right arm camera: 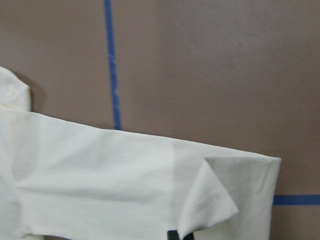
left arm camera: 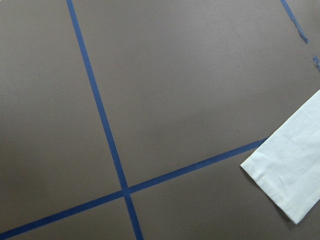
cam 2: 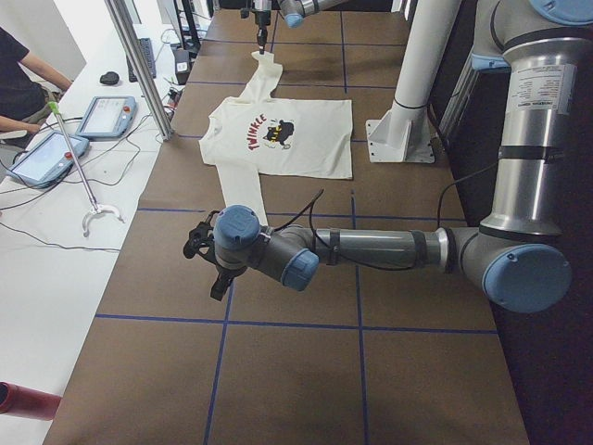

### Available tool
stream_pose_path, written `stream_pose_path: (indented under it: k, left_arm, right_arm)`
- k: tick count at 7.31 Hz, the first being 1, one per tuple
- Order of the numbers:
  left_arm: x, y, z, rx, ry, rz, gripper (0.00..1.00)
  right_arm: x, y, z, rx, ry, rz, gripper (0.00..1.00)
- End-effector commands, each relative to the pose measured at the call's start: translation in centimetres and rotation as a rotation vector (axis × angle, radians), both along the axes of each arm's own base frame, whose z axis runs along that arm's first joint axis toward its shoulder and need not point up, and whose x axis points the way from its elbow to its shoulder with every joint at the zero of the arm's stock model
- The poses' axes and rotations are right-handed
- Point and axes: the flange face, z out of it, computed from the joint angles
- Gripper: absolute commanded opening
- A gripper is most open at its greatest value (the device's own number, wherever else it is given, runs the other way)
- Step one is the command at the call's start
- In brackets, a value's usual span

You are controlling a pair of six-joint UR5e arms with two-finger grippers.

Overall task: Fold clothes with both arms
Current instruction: 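Lift the cuff and fold the sleeve across the shirt toward the other shoulder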

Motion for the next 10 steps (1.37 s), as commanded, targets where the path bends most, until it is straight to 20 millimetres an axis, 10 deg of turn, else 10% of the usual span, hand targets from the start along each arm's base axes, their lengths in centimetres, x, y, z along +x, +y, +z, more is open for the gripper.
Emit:
stream_pose_path:
  k: [1,2,4,6,8,10]
  left_arm:
    - [0.0,0.4,-0.4,0.004,0.006,0.001,1.00]
    - [-0.2,1.2,-0.3,0.001,0.004,-0.001,1.00]
    - [-0.3,3.3,-0.1,-0.001,0.004,-0.002,1.00]
    - [-0.4,4.3,-0.1,-0.004,0.005,-0.002,1.00]
    - [-0.3,4.7,-0.1,-0.014,0.025,0.003,1.00]
    - [-0.1,4.7,-0.3,-0.024,0.039,0.003,1.00]
  right_arm:
    - [-5.4,-5.0,-11.7,0.028,-0.073,0.003,0.00]
    - [-7.5,-7.4,-18.5,0.085,-0.105,-0.007,0.00]
    - [-20.1,-7.1,-30.9,0.188,-0.112,-0.066,0.00]
    - [-35.9,-0.3,-35.2,0.294,0.003,0.002,0.00]
    - [-40.1,1.6,-40.4,0.342,0.013,0.030,0.00]
    - [-41.3,2.7,-40.4,0.366,0.006,0.043,0.00]
